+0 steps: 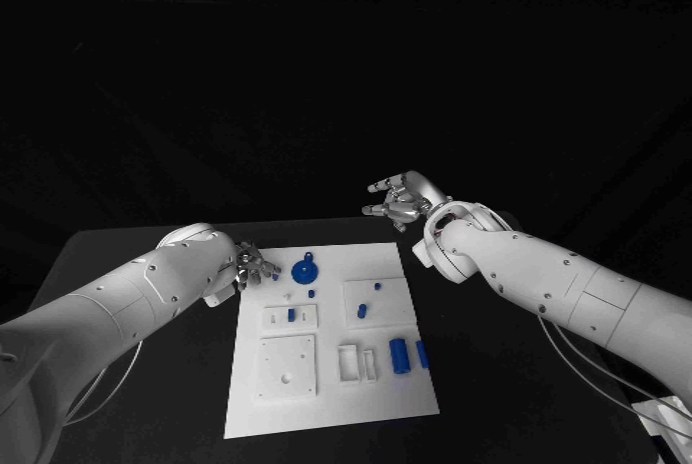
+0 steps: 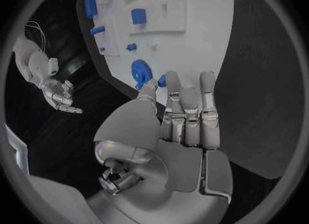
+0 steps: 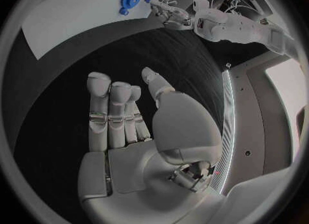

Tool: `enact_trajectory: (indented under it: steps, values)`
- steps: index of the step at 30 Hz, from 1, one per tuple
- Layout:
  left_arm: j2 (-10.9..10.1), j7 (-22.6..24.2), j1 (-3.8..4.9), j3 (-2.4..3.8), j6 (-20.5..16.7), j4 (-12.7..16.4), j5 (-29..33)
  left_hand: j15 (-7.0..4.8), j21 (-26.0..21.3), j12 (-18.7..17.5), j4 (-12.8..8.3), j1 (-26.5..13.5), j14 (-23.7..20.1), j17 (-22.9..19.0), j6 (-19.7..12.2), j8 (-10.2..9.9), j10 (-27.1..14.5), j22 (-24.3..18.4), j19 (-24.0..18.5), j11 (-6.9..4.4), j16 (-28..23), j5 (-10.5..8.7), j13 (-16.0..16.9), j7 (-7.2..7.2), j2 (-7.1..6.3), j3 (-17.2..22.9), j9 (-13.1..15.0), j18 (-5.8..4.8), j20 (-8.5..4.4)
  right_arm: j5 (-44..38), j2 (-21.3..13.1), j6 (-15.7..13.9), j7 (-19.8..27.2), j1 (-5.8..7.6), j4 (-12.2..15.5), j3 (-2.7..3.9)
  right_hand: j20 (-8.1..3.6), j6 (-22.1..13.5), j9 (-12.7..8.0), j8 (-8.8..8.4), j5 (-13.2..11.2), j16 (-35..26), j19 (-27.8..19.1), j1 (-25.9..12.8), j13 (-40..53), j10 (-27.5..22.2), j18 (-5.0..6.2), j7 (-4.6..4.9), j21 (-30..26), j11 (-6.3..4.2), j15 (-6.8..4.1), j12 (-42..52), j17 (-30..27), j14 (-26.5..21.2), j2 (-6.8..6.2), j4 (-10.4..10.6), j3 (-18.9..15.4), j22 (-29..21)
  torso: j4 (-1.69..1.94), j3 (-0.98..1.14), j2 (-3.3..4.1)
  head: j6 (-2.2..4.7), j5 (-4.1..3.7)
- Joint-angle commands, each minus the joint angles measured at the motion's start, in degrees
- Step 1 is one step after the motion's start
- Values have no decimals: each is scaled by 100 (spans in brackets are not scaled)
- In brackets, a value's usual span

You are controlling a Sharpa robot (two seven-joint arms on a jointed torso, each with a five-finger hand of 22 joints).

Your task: Assemble the parts on the task board

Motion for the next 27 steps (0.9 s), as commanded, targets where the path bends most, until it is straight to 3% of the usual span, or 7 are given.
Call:
enact_trajectory:
  steps: [1,19,27]
  values:
    - [23,74,4,2,80,-23,73,1,22,0,20,17,18,8,43,-41,11,117,-14,2,-1,-22,9,10,-11,-15,-8,13,-1,-49,10,12,18,4,9,3,-11,-16,5,18,38,17,273,2,6,-7,95,-24,35,-21,-2,20,9,-8,-40,37,11,-7,6,2,0,-10,-11]
    - [56,103,-5,1,168,-56,189,17,10,16,231,-65,8,10,21,-102,-12,117,-18,21,-7,-56,18,38,-71,-108,-46,25,15,-51,26,15,17,9,8,3,-11,-16,5,18,38,17,273,2,6,-7,95,-24,35,-21,-2,20,9,-8,-40,37,11,-7,12,3,-5,-49,-22]
    - [52,109,-5,1,181,-53,204,18,7,14,216,6,5,11,3,-138,-19,117,-21,23,-7,-7,17,43,7,-44,-75,25,17,-52,29,15,15,10,4,3,-12,-7,6,18,33,26,277,0,11,0,94,-25,53,-23,-2,27,18,1,-40,41,7,-5,11,-1,-9,-54,-14]
